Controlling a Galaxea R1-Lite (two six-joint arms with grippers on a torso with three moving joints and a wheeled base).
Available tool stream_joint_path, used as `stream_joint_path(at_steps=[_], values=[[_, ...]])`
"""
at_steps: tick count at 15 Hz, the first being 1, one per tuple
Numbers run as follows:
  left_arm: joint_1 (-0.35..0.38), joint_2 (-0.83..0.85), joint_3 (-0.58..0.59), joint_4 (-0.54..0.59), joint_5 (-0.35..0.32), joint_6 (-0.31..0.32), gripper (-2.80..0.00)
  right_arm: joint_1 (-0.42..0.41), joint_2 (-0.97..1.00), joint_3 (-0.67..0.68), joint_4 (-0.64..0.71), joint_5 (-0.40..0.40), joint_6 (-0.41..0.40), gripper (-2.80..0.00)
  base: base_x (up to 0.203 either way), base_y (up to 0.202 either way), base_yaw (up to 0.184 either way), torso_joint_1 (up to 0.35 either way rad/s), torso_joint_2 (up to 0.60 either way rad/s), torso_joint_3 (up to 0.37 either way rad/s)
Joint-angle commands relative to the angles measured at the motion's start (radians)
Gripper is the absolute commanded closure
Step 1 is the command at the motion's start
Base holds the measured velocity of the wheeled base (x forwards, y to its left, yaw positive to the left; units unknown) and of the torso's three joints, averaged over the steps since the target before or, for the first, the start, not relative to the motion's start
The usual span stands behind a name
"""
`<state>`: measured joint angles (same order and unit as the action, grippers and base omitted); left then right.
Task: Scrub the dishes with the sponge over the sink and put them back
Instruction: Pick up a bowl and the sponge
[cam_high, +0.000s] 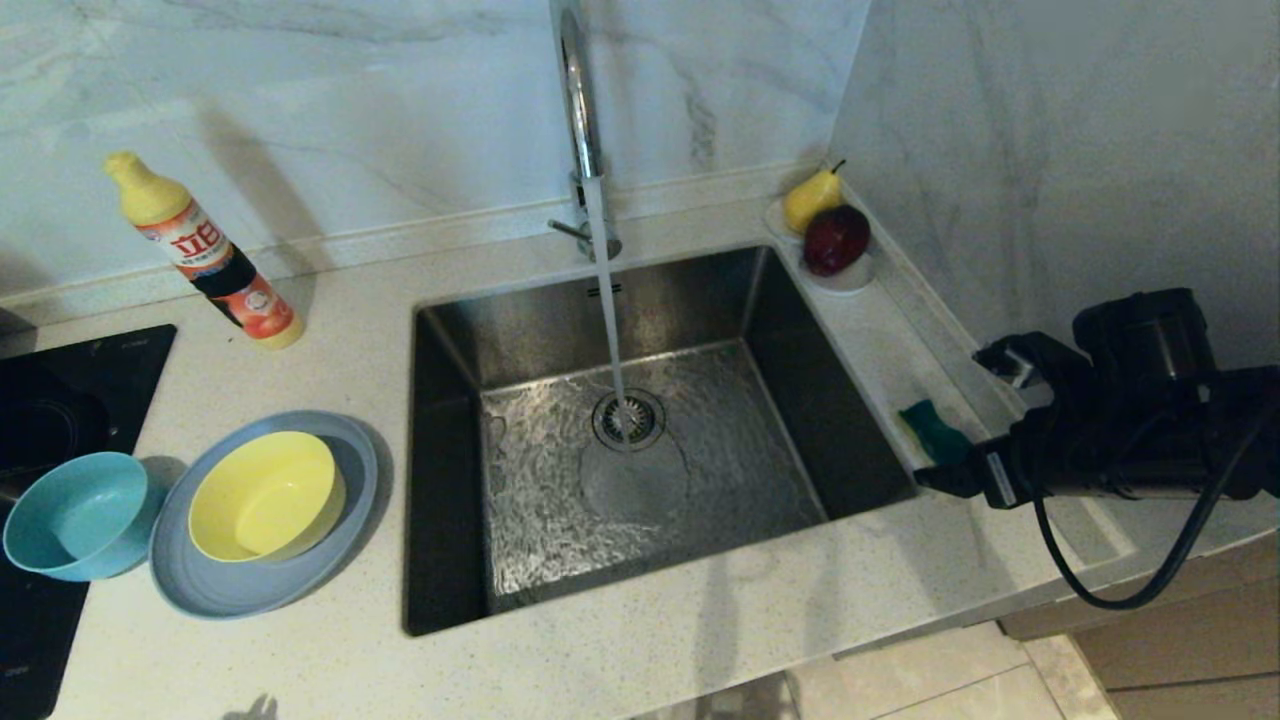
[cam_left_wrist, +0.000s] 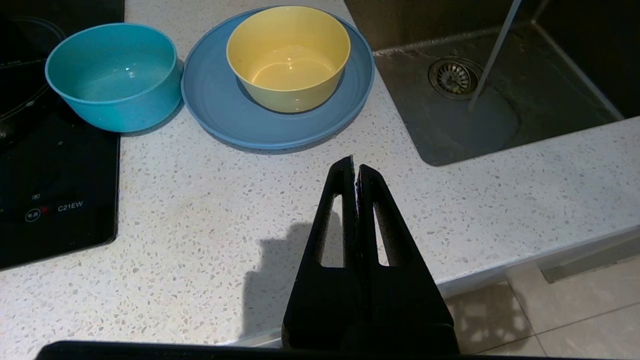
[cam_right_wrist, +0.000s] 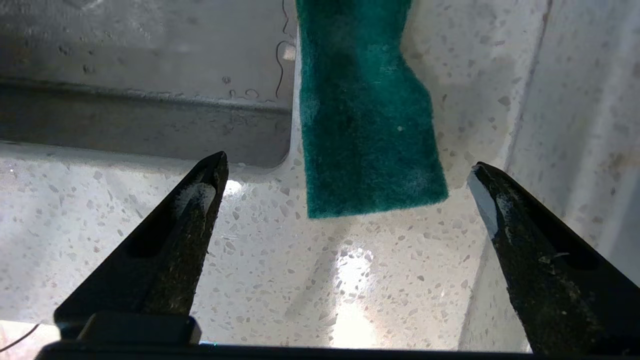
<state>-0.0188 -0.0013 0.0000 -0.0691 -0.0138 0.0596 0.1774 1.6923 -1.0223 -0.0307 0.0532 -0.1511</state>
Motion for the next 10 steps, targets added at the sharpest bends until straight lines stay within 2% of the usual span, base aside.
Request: stream_joint_path(at_steps=[1, 10], values=[[0.000, 0.001, 0.032, -0.001, 0.000, 0.000, 0.00, 0.000, 0.012, -0.023, 0.000, 0.004, -0.003, -2.80, 0.000, 0.000, 0.000, 0.000, 0.00, 0.000], [0.000, 0.001, 0.031, -0.001, 0.000, 0.000, 0.00, 0.000, 0.035, -0.033, 0.000, 0.011, -0.037, -2.80, 0.000, 0.000, 0.000, 0.000, 0.00, 0.000]])
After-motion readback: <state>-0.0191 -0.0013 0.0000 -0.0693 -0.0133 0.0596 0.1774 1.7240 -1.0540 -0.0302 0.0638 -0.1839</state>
